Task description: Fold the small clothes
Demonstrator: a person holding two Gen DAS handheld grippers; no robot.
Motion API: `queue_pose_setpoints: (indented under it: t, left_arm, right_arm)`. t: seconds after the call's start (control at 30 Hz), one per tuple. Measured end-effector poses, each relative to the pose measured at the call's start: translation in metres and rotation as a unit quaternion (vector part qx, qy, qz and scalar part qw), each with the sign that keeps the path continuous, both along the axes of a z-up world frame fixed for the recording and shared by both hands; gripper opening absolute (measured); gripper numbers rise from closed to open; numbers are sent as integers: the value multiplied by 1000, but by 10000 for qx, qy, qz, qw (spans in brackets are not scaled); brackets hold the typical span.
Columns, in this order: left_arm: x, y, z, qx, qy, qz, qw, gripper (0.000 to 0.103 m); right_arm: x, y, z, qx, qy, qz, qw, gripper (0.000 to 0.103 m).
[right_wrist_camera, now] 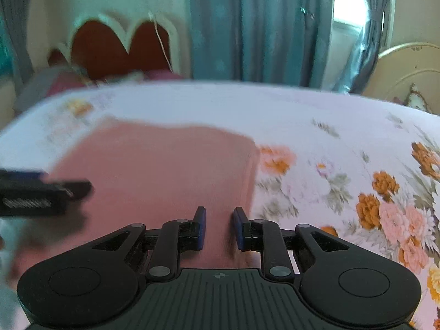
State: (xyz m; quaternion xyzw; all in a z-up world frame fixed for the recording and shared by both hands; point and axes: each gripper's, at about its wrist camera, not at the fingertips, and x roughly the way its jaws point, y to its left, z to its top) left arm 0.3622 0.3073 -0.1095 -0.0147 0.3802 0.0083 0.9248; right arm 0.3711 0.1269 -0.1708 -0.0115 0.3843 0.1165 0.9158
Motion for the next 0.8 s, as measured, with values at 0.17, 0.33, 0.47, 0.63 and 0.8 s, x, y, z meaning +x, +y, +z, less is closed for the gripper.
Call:
queue_pose_setpoints:
  t: [0.17, 0.33, 0.47, 0.63, 0.8]
  left_arm:
    - [3, 2, -6, -70, 106, 75, 9999, 103]
    - [4, -5, -3, 150, 174, 196, 9995, 103]
    - [-2, -15, 4, 349, 211, 425, 9983, 103]
    - [-27, -21, 21, 272, 190, 556, 9979, 98]
    - [-82, -33, 57, 616, -237, 712, 9953, 98]
  right_arm:
    - [3, -13, -8, 314, 79, -46, 9995, 21]
    - [3, -12, -6, 304, 79, -34, 9995, 22]
    - [-2, -16, 7, 429, 86, -73, 9990, 22]
    - [-36, -28, 30, 744, -71, -4, 9972, 22]
    - [-90, -37, 61, 789, -290, 401, 9957, 22]
